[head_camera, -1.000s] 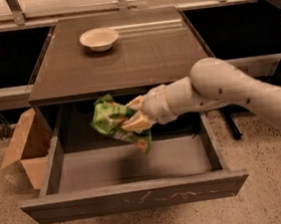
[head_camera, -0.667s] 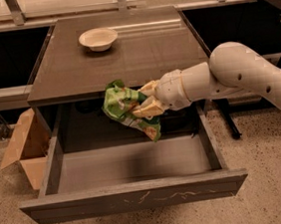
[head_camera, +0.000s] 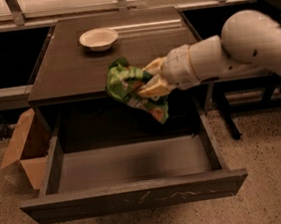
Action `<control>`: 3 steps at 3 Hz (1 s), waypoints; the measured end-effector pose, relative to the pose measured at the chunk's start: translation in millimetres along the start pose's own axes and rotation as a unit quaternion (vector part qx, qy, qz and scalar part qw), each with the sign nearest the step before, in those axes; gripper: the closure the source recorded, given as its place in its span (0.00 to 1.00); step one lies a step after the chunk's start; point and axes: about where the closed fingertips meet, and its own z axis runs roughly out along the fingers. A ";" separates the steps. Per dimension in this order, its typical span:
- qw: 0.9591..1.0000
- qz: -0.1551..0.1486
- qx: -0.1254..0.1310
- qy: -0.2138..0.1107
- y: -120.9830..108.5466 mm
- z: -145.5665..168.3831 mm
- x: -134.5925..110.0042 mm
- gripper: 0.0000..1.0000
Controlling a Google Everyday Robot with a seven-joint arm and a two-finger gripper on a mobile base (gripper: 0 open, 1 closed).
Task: Pick green rice chip bag from top drawer and place on counter
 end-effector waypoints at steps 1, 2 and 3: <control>0.998 -0.047 0.030 0.036 -40.8 -42.9 -45.3 1.00; 0.994 -0.075 0.052 0.054 -82.4 -69.6 -69.5 1.00; 0.993 -0.082 0.063 0.049 -121.2 -73.5 -74.0 1.00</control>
Offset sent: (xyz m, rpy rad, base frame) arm 0.0734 -0.0552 0.1786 -0.1765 -0.2436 -0.0831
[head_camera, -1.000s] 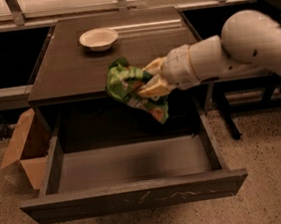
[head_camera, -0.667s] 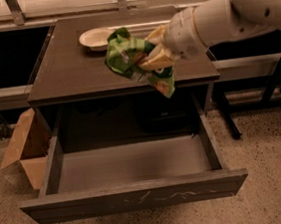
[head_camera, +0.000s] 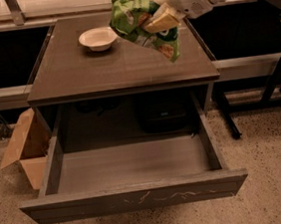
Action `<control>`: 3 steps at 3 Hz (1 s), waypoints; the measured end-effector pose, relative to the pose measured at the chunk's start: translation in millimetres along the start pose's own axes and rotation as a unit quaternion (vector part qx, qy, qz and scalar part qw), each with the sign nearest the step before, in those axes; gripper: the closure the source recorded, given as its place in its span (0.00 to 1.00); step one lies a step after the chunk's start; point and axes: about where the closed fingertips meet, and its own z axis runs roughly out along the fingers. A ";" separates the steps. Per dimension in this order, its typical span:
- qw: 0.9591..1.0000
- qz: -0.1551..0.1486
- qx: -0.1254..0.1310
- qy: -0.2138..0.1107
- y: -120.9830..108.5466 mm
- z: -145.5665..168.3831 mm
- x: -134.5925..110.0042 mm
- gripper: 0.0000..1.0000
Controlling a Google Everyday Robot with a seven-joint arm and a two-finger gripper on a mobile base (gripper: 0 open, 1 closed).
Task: Pick green rice chip bag from top drawer and place on counter
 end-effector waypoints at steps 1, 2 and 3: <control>0.999 0.030 0.002 -0.017 -39.9 32.5 36.2 0.98; 0.998 0.058 -0.001 -0.023 -55.3 56.7 61.6 0.75; 0.996 0.085 -0.006 -0.025 -61.7 76.7 85.9 0.52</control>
Offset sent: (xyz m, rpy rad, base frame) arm 0.1355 -0.0212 -0.0583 0.1324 0.1221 -0.0641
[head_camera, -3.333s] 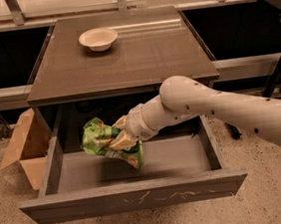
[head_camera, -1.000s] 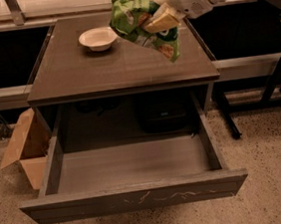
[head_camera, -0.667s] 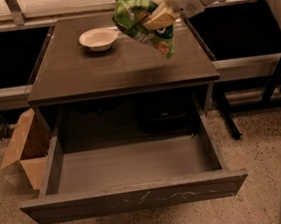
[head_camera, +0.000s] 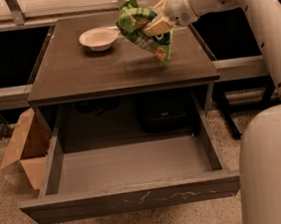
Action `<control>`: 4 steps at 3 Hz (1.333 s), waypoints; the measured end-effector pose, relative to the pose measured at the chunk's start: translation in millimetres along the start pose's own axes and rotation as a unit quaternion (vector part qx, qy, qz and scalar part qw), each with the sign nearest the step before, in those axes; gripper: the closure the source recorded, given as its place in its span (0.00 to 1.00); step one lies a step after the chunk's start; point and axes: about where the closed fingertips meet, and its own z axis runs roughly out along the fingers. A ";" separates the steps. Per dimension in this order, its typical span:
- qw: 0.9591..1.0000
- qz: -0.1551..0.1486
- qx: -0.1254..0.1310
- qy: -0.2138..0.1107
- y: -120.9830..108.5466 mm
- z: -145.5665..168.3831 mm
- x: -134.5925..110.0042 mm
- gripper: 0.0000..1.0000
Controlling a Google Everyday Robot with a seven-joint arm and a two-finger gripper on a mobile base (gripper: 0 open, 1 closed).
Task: Pick green rice chip bag from top drawer and place on counter
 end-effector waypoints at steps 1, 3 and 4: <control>1.000 0.017 -0.006 -0.003 -3.0 12.4 16.2 0.28; 0.999 0.044 0.001 -0.028 -0.4 3.0 36.8 0.00; 0.997 0.045 0.024 -0.057 9.4 -28.9 35.2 0.00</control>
Offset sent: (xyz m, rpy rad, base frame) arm 0.0196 -0.0185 -0.0372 0.0802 0.0751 -0.0187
